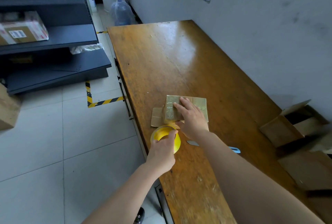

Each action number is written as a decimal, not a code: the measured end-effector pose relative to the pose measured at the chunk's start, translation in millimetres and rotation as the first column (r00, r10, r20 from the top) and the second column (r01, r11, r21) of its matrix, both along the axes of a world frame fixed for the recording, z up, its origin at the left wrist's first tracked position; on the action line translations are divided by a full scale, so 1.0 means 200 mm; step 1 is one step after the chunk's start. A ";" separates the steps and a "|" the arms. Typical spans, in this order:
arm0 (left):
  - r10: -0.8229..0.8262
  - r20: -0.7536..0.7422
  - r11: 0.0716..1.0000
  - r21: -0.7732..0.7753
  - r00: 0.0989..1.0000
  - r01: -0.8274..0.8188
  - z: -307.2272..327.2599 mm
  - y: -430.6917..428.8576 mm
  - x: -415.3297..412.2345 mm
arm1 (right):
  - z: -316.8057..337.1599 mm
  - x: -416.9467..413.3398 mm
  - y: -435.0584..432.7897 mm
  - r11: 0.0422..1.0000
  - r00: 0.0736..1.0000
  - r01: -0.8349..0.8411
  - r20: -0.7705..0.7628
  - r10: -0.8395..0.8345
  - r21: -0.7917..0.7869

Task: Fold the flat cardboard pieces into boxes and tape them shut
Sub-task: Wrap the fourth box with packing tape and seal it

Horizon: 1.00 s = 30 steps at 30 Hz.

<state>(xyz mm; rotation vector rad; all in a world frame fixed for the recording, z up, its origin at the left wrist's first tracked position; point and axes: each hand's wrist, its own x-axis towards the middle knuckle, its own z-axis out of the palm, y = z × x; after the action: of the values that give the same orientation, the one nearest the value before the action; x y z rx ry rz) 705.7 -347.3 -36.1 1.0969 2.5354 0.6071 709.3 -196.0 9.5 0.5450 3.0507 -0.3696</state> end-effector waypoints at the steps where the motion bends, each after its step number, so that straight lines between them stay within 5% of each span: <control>1: -0.045 -0.047 0.999 -0.011 0.998 0.044 -0.03 -0.01 0.01 | 0.00 0.00 0.00 1.000 1.000 0.002 0.004 -0.002 -0.003; 6: -0.283 -0.129 0.958 -0.081 0.950 0.274 -0.09 -0.05 0.01 | 0.02 0.04 -0.01 1.000 1.000 -0.013 0.018 0.012 0.011; 11: -0.427 -0.042 0.892 -0.182 0.903 0.413 -0.06 -0.02 -0.03 | 0.02 0.08 -0.05 1.000 0.999 -0.012 -0.036 0.012 0.000; 14: -0.085 -0.107 0.969 0.224 0.991 0.107 0.00 -0.01 -0.04 | 0.03 0.10 -0.06 0.998 0.985 0.048 -0.165 -0.056 -0.051; 16: 0.253 -0.002 0.875 0.428 0.967 -0.228 0.05 0.01 -0.09 | 0.04 0.11 -0.06 0.997 0.967 0.075 -0.241 -0.079 -0.026; 18: 0.373 0.188 0.791 0.449 0.909 -0.417 0.08 0.05 -0.19 | 0.03 0.13 -0.07 0.989 0.950 0.135 -0.290 -0.114 0.054; 20: 0.332 0.356 0.845 0.299 0.874 -0.443 0.10 0.11 -0.28 | 0.02 0.12 -0.06 0.951 0.920 0.299 -0.288 -0.265 0.082; 23: 0.263 0.542 0.898 0.166 0.798 -0.408 0.09 0.18 -0.37 | 0.03 0.09 -0.01 0.799 0.806 0.567 -0.065 -0.588 -0.201; 26: 0.227 0.664 0.857 0.211 0.713 -0.470 0.05 0.20 -0.43 | 0.02 0.09 0.03 0.659 0.741 0.634 0.075 -0.668 -0.404; 30: 0.141 0.703 0.804 0.330 0.697 -0.495 0.05 0.20 -0.46 | 0.00 0.07 0.04 0.585 0.639 0.652 -0.065 -0.766 -0.482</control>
<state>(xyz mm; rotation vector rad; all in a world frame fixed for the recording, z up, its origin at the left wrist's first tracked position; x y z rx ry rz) 614.4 -306.8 -27.0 0.3882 1.9681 1.5208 724.0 -188.3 10.5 1.8204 2.6343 -1.1671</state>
